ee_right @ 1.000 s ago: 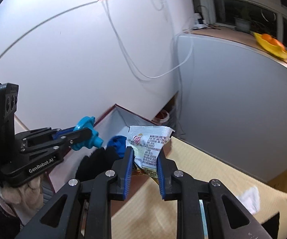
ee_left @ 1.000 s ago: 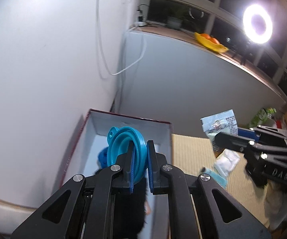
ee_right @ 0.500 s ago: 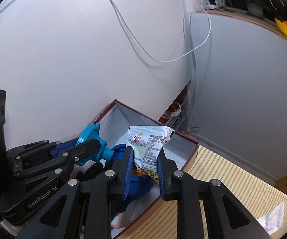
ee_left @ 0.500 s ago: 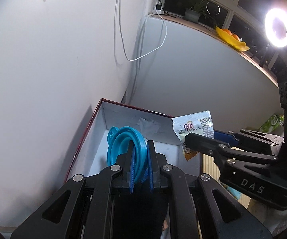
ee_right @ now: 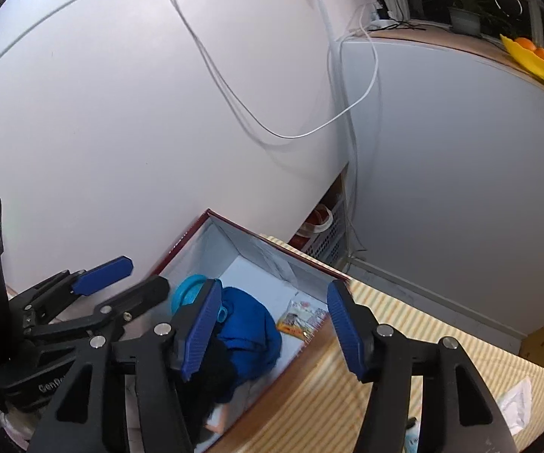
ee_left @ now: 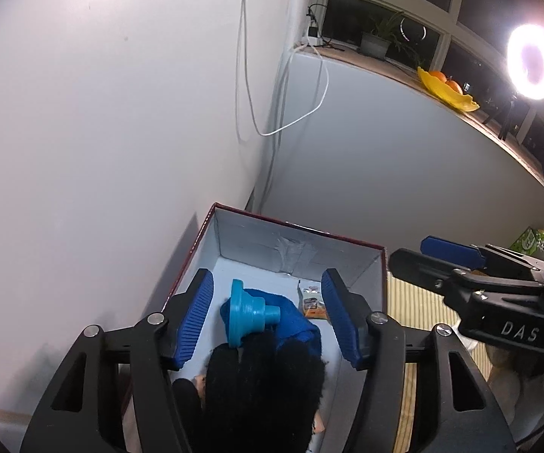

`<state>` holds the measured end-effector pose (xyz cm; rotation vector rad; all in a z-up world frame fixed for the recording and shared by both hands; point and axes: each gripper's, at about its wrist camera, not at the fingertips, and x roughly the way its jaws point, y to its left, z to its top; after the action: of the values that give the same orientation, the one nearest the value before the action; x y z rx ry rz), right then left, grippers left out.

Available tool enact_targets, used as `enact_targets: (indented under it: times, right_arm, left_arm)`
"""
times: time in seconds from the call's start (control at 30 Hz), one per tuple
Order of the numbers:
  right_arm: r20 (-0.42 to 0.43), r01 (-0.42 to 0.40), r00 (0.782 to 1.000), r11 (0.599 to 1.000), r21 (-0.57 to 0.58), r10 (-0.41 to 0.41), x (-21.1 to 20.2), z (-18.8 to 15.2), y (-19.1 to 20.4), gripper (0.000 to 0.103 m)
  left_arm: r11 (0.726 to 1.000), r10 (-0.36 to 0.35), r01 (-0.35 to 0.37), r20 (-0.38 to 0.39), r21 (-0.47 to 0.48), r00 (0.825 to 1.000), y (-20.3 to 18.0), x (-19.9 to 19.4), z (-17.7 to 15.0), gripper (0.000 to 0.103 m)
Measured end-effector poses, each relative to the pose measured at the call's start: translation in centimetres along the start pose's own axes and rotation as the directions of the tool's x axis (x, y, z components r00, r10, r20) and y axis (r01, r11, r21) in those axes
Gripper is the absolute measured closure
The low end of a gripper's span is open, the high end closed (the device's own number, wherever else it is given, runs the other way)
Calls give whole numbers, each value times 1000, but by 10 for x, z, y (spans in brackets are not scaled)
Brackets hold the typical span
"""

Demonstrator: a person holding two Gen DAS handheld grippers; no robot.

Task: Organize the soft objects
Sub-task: 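Move both grippers back over the bed to the black pouch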

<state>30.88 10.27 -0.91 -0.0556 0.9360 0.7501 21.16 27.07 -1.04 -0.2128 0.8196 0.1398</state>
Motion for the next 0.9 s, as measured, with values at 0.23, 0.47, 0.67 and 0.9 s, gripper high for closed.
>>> enact_targets:
  times: [0.23,0.47,0.67,0.9]
  right_arm:
    - [39,29,999,999,29,-30,-48,-24,-22,48]
    - [86,112,990,993,34,-115,-126,-74,-58,45]
    - [100,192,975,979,74,-199,-190,-131,-110,44]
    - [112,252,956,955,155,-271,-234,-185,-172,44]
  left_arm:
    - [999,-21,20,43,34,999,-20,-35,-14,44]
    - [992,-88,82,58,96,994,-59,-67,-45,44]
    - [972,-183,177,23,157,983,-104,-79,-80,44]
    - [927,-293,303,-77,223,953,-169,-69,-111,44]
